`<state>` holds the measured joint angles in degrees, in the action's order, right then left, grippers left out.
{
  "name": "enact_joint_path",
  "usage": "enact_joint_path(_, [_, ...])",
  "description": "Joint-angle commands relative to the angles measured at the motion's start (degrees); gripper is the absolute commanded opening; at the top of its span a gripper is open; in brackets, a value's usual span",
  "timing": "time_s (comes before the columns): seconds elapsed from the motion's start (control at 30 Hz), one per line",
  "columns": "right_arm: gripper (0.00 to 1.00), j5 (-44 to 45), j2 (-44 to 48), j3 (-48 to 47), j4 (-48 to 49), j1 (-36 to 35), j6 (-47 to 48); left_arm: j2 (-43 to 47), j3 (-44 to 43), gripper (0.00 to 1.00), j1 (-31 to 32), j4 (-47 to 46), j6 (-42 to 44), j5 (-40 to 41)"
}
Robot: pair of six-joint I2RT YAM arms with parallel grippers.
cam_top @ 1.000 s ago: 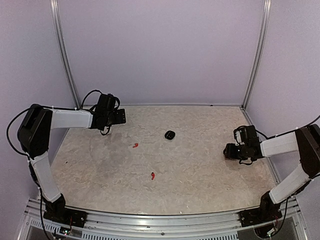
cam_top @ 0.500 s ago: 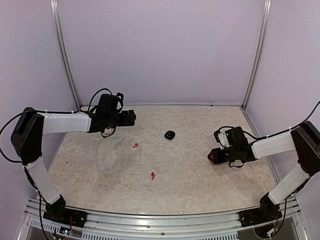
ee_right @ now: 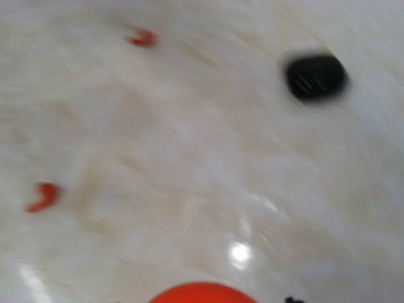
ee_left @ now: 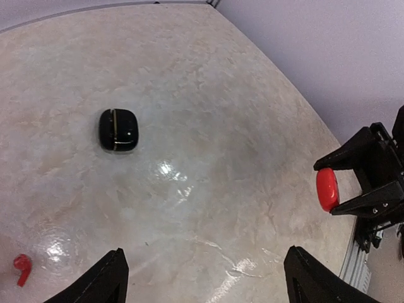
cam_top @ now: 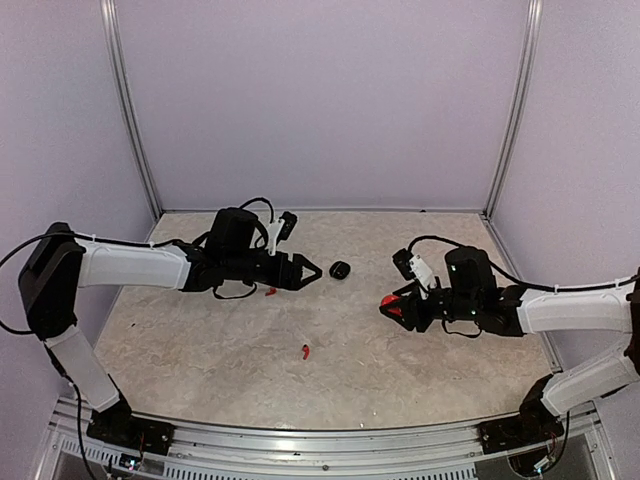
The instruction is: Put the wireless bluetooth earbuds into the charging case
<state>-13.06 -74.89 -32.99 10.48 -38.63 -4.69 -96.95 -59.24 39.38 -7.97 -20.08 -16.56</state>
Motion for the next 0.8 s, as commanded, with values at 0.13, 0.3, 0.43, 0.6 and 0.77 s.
enact_joint_path(0.13, [0.38,0.93,6.21,1.32,2.23,-8.38,6.32,-1.68,1.78,0.81,6.06,-6.71,-1.19,-18.29])
enact_joint_path(0.3, [0.38,4.25,5.59,0.50,0.99,-11.98,8.10,-4.38,1.35,0.76,6.93,-10.88,-5.22,-23.29])
enact_joint_path(0.43, [0.38,6.91,4.91,-0.57,0.16,-14.48,9.35,-6.12,-0.36,0.74,8.87,-10.57,-5.77,-24.32])
enact_joint_path(0.6, [0.39,8.68,3.58,-2.22,-1.29,-16.32,10.53,-8.40,-2.35,0.72,11.05,-10.31,-6.11,-25.40])
enact_joint_path(0.77, [0.39,9.99,2.66,-3.07,-1.73,-18.11,11.64,-10.02,-4.01,0.68,12.65,-10.37,-6.38,-26.23])
